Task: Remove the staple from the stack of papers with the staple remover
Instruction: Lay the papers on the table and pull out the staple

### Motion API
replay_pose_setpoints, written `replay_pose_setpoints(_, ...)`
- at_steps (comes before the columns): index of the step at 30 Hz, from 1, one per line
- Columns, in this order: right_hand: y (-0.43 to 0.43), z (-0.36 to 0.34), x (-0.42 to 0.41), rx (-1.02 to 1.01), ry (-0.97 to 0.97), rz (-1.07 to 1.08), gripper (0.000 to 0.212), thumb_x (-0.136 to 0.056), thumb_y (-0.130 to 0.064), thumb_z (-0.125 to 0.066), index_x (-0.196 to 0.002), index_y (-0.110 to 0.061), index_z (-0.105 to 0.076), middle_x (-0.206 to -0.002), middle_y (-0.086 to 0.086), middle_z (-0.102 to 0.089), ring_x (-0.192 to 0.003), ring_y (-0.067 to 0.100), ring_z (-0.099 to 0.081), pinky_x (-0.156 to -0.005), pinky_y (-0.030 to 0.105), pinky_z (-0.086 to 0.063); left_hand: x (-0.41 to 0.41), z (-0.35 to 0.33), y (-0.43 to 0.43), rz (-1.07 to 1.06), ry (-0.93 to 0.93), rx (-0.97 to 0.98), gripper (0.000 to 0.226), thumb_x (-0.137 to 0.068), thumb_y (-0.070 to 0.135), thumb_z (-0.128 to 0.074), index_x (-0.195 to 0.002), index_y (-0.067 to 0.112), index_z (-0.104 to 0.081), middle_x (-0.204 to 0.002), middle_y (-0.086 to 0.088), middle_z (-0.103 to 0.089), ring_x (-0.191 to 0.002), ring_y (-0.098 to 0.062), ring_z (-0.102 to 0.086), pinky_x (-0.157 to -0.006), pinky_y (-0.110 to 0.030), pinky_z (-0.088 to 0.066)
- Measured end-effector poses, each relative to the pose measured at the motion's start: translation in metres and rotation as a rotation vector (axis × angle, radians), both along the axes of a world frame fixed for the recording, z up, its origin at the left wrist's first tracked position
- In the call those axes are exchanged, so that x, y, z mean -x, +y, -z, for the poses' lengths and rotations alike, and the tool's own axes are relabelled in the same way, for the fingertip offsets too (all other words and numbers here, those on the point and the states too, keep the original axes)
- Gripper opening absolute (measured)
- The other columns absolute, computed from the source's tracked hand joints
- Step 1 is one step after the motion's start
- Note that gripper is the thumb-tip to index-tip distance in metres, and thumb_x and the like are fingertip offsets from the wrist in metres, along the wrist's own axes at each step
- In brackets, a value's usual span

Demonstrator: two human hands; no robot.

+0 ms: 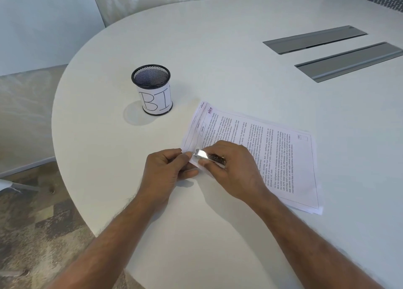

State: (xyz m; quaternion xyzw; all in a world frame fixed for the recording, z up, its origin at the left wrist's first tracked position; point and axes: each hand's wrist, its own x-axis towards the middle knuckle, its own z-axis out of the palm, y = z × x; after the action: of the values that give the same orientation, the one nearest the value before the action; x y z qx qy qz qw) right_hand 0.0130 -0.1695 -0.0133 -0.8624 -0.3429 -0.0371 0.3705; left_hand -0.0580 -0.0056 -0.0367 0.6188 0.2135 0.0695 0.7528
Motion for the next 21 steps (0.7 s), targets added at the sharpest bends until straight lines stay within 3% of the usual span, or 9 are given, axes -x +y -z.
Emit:
replay_pose_setpoints(5, -0.0004, 0.0047, -0.0013, -0.025, -0.011, -0.019, 0.017, -0.09, -0.03, -0.069, -0.101, -0.019, -0.076, -0.084, -0.007, -0.07, -0.075, 0.006, -0.062, -0.065, 0.027, -0.049, -0.0024, 0.0003, 0.0005, -0.009, 0.01, 0.009, 0.025, -0.083, 0.03, -0.073, -0.083, 0.005, -0.079, -0.072, -0.009, -0.076, -0.068, -0.02, -0.076, -0.069, -0.034, -0.064)
replay_pose_setpoints(12, 0.0001, 0.0062, -0.0027, -0.006, -0.141, -0.051, 0.016, -0.088, -0.021, -0.071, -0.103, -0.016, -0.073, -0.093, -0.005, -0.073, -0.08, 0.01, -0.065, -0.066, 0.025, -0.051, -0.0035, 0.0006, 0.0013, -0.025, 0.025, 0.018, 0.021, -0.08, 0.025, -0.074, -0.07, 0.006, -0.076, -0.064, -0.006, -0.073, -0.06, -0.019, -0.075, -0.061, -0.031, -0.063)
replay_pose_setpoints(18, 0.0001, 0.0057, -0.0053, 0.003, -0.048, -0.062, 0.016, -0.09, -0.027, -0.069, -0.104, -0.02, -0.073, -0.091, -0.007, -0.07, -0.082, 0.01, -0.064, -0.065, 0.03, -0.052, -0.0038, 0.0, 0.001, -0.022, 0.031, 0.008, 0.027, -0.082, 0.024, -0.073, -0.08, -0.003, -0.075, -0.074, -0.012, -0.074, -0.063, -0.02, -0.075, -0.063, -0.032, -0.063)
replay_pose_setpoints(21, 0.0001, 0.0044, -0.0076, 0.004, 0.0, -0.088, 0.016, -0.091, -0.028, -0.067, -0.103, -0.019, -0.073, -0.087, -0.006, -0.068, -0.078, 0.011, -0.062, -0.064, 0.031, -0.05, -0.0035, -0.0011, -0.0003, -0.03, 0.038, -0.014, 0.023, -0.088, 0.016, -0.072, -0.08, -0.005, -0.073, -0.073, -0.015, -0.07, -0.062, -0.02, -0.075, -0.057, -0.03, -0.061)
